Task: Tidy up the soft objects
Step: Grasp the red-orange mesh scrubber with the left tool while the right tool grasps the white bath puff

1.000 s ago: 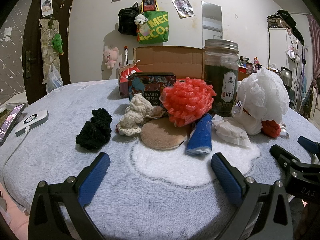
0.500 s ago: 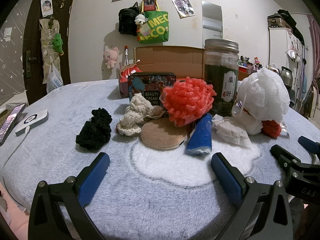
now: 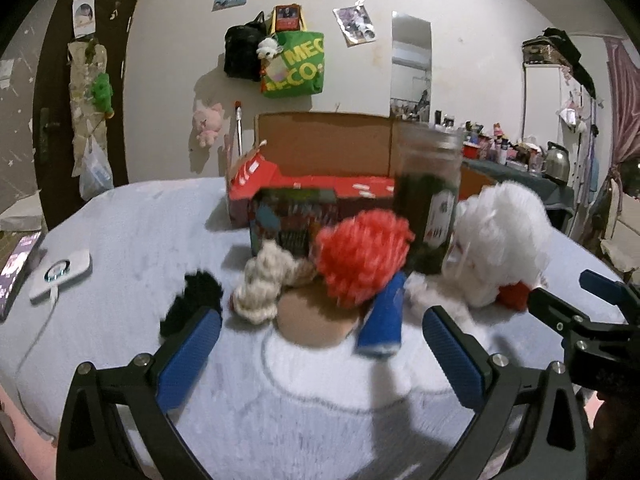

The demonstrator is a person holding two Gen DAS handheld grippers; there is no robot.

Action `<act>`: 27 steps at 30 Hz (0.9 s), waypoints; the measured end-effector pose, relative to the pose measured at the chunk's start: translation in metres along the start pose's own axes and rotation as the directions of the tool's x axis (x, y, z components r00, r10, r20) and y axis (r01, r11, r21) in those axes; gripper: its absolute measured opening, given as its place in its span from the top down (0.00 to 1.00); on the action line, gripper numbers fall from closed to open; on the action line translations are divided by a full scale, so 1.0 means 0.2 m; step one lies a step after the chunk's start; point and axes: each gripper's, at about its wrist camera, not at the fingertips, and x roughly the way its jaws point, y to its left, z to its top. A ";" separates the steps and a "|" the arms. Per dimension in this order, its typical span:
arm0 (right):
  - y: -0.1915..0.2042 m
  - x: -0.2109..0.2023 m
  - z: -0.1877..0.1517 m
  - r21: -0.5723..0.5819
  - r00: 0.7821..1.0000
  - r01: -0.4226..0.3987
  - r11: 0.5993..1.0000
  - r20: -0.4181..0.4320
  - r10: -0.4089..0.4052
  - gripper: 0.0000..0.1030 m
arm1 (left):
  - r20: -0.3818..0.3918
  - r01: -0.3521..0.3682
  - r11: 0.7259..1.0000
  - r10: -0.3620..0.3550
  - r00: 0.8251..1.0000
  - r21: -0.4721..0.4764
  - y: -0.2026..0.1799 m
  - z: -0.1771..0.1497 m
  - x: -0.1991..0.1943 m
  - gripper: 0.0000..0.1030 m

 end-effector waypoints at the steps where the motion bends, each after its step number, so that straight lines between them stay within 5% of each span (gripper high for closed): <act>1: 0.00 0.00 0.03 -0.002 1.000 -0.007 1.000 0.011 0.007 0.00 | 0.000 0.007 1.000 -0.007 1.000 0.001 0.00 0.02 0.00 0.00; 18: -0.05 0.11 0.30 -0.018 0.981 -0.193 0.981 0.014 0.193 0.00 | -0.021 0.114 0.989 -0.112 0.993 0.094 -0.03 0.25 0.14 0.04; 27: -0.09 0.26 0.34 0.028 0.922 -0.372 0.928 -0.103 0.372 0.00 | -0.126 0.175 0.978 -0.161 0.979 0.116 -0.06 0.23 0.24 0.20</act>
